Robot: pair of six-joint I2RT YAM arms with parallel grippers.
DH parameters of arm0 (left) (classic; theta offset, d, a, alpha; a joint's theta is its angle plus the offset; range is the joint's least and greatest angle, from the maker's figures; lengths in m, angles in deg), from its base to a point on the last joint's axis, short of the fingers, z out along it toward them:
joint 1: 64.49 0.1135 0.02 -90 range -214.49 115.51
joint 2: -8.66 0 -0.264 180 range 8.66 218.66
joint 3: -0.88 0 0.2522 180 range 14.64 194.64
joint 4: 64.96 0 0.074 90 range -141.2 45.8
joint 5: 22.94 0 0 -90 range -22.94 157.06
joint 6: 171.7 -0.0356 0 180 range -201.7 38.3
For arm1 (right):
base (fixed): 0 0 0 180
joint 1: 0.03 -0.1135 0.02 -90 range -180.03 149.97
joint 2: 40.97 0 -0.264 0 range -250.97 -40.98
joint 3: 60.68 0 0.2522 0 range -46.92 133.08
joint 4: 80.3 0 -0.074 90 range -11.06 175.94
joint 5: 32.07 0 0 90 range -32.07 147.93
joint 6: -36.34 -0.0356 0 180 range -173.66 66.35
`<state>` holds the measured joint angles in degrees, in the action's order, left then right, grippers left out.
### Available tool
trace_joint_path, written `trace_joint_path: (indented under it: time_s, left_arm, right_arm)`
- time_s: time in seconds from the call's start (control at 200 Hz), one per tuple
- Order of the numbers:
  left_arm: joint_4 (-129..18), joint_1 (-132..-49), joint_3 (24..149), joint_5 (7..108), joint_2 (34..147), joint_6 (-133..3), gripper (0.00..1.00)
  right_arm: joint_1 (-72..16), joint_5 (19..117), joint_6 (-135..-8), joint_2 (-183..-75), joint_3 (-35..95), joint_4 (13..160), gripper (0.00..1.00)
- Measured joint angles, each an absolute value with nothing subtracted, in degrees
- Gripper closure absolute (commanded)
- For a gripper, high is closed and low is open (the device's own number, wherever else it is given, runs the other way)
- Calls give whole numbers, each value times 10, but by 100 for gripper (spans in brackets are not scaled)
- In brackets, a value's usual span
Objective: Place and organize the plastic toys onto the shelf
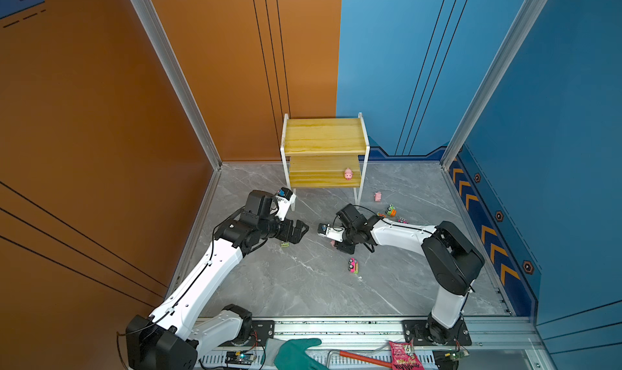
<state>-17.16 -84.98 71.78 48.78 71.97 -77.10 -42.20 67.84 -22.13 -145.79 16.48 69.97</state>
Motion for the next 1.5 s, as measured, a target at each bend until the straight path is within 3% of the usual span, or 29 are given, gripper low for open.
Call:
trace_joint_path:
  time_s: [0.921, 1.226, 1.501]
  left_arm:
    - [-189, -827, 709, 529, 695, -747, 2]
    - [-198, -827, 704, 531, 690, -745, 2]
    - [-206, -827, 698, 531, 688, -745, 2]
  right_arm:
    - [-485, 463, -663, -1458, 125, 830, 69]
    - [-490, 431, -726, -1474, 127, 841, 60]
    - [-486, 467, -713, -1459, 109, 886, 39]
